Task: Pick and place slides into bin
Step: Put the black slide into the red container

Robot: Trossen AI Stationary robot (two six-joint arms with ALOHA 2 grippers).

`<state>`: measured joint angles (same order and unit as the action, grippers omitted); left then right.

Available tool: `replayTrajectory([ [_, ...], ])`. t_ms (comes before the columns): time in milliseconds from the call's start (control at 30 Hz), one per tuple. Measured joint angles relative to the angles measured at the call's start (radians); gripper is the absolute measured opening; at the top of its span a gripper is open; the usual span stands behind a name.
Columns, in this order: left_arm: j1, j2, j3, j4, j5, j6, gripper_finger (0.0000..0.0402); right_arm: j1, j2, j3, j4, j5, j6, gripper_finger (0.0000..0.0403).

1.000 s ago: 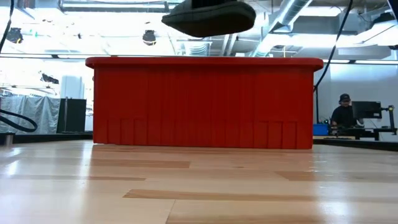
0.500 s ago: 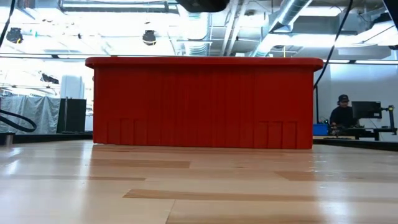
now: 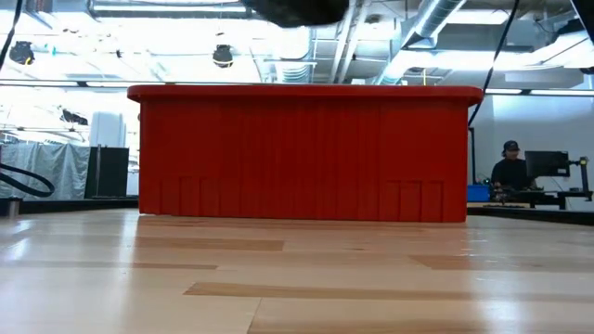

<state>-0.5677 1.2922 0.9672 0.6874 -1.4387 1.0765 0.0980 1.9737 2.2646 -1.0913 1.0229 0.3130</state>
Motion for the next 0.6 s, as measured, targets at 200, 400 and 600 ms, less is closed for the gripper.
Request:
replayTrajectory([
  [200, -0.001, -0.030, 0.000, 0.113, -0.020, -0.005, 0.0075, 0.059, 0.066, 0.002, -0.086, 0.074, -0.007, 0.0000],
  [400, 0.017, -0.066, 0.000, 0.168, -0.062, -0.126, 0.0075, 0.116, 0.118, 0.002, -0.052, 0.190, -0.076, 0.0000],
  [600, 0.028, -0.085, 0.000, 0.169, -0.081, -0.220, 0.0075, 0.153, 0.127, 0.002, 0.021, 0.269, -0.167, 0.0000],
])
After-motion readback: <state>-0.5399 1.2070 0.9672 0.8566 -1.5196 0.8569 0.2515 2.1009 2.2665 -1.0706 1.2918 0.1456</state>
